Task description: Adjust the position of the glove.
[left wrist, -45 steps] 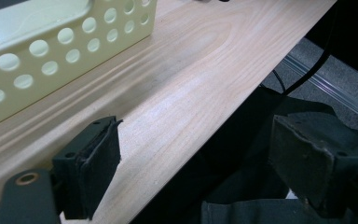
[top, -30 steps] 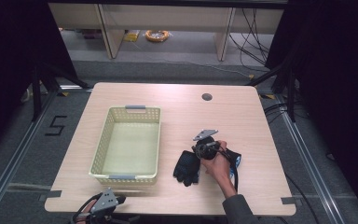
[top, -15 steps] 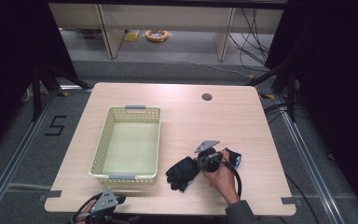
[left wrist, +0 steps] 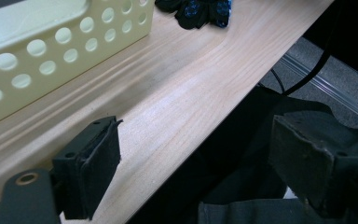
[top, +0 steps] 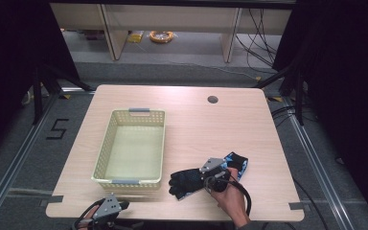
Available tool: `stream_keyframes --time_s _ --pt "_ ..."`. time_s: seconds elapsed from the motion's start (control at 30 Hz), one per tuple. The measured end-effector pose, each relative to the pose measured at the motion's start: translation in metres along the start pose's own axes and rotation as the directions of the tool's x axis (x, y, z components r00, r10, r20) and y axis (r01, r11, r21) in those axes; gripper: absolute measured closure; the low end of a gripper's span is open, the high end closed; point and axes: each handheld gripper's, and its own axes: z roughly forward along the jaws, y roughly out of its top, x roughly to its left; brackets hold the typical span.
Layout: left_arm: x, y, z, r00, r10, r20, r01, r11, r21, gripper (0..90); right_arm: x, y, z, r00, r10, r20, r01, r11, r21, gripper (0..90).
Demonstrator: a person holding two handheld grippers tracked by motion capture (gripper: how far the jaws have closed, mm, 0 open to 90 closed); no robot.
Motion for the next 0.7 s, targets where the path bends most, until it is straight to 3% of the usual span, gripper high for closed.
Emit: stream_keyframes --time_s 0.07,0.13,0.37,0.57,0.6,0.7 --pt "0.0 0.0 0.0 0.9998 -0.017 0.006 0.017 0.9998 0.012 16.0 0.003 -0.004 -0.003 1.0 -0.002 -0.005 0.002 1.0 0.003 90.0" --pt "0.0 0.0 0.0 1.0 0.002 0.003 -0.002 1.0 0.003 16.0 0.005 -0.007 -0.006 0.9998 0.001 -0.018 -0.001 1.0 0.015 90.0" --pt "0.0 0.0 0.0 1.0 0.001 0.0 -0.001 1.0 0.0 16.0 0.013 -0.017 -0.014 0.9999 0.002 -0.014 -0.002 1.0 0.012 90.0" --pt "0.0 0.0 0.0 1.0 0.004 0.0 -0.004 1.0 -0.001 16.0 0.011 -0.02 -0.017 0.9996 -0.01 -0.028 0.011 1.0 0.024 90.0" --pt "0.0 0.0 0.0 1.0 0.001 0.0 -0.001 1.0 0.0 16.0 0.012 -0.021 -0.016 0.9999 0.011 -0.01 -0.011 1.0 0.006 89.6" --pt "0.0 0.0 0.0 1.0 0.004 0.0 -0.004 1.0 0.0 16.0 0.01 -0.02 -0.02 0.9996 0.021 -0.02 -0.021 1.0 0.0 86.2"
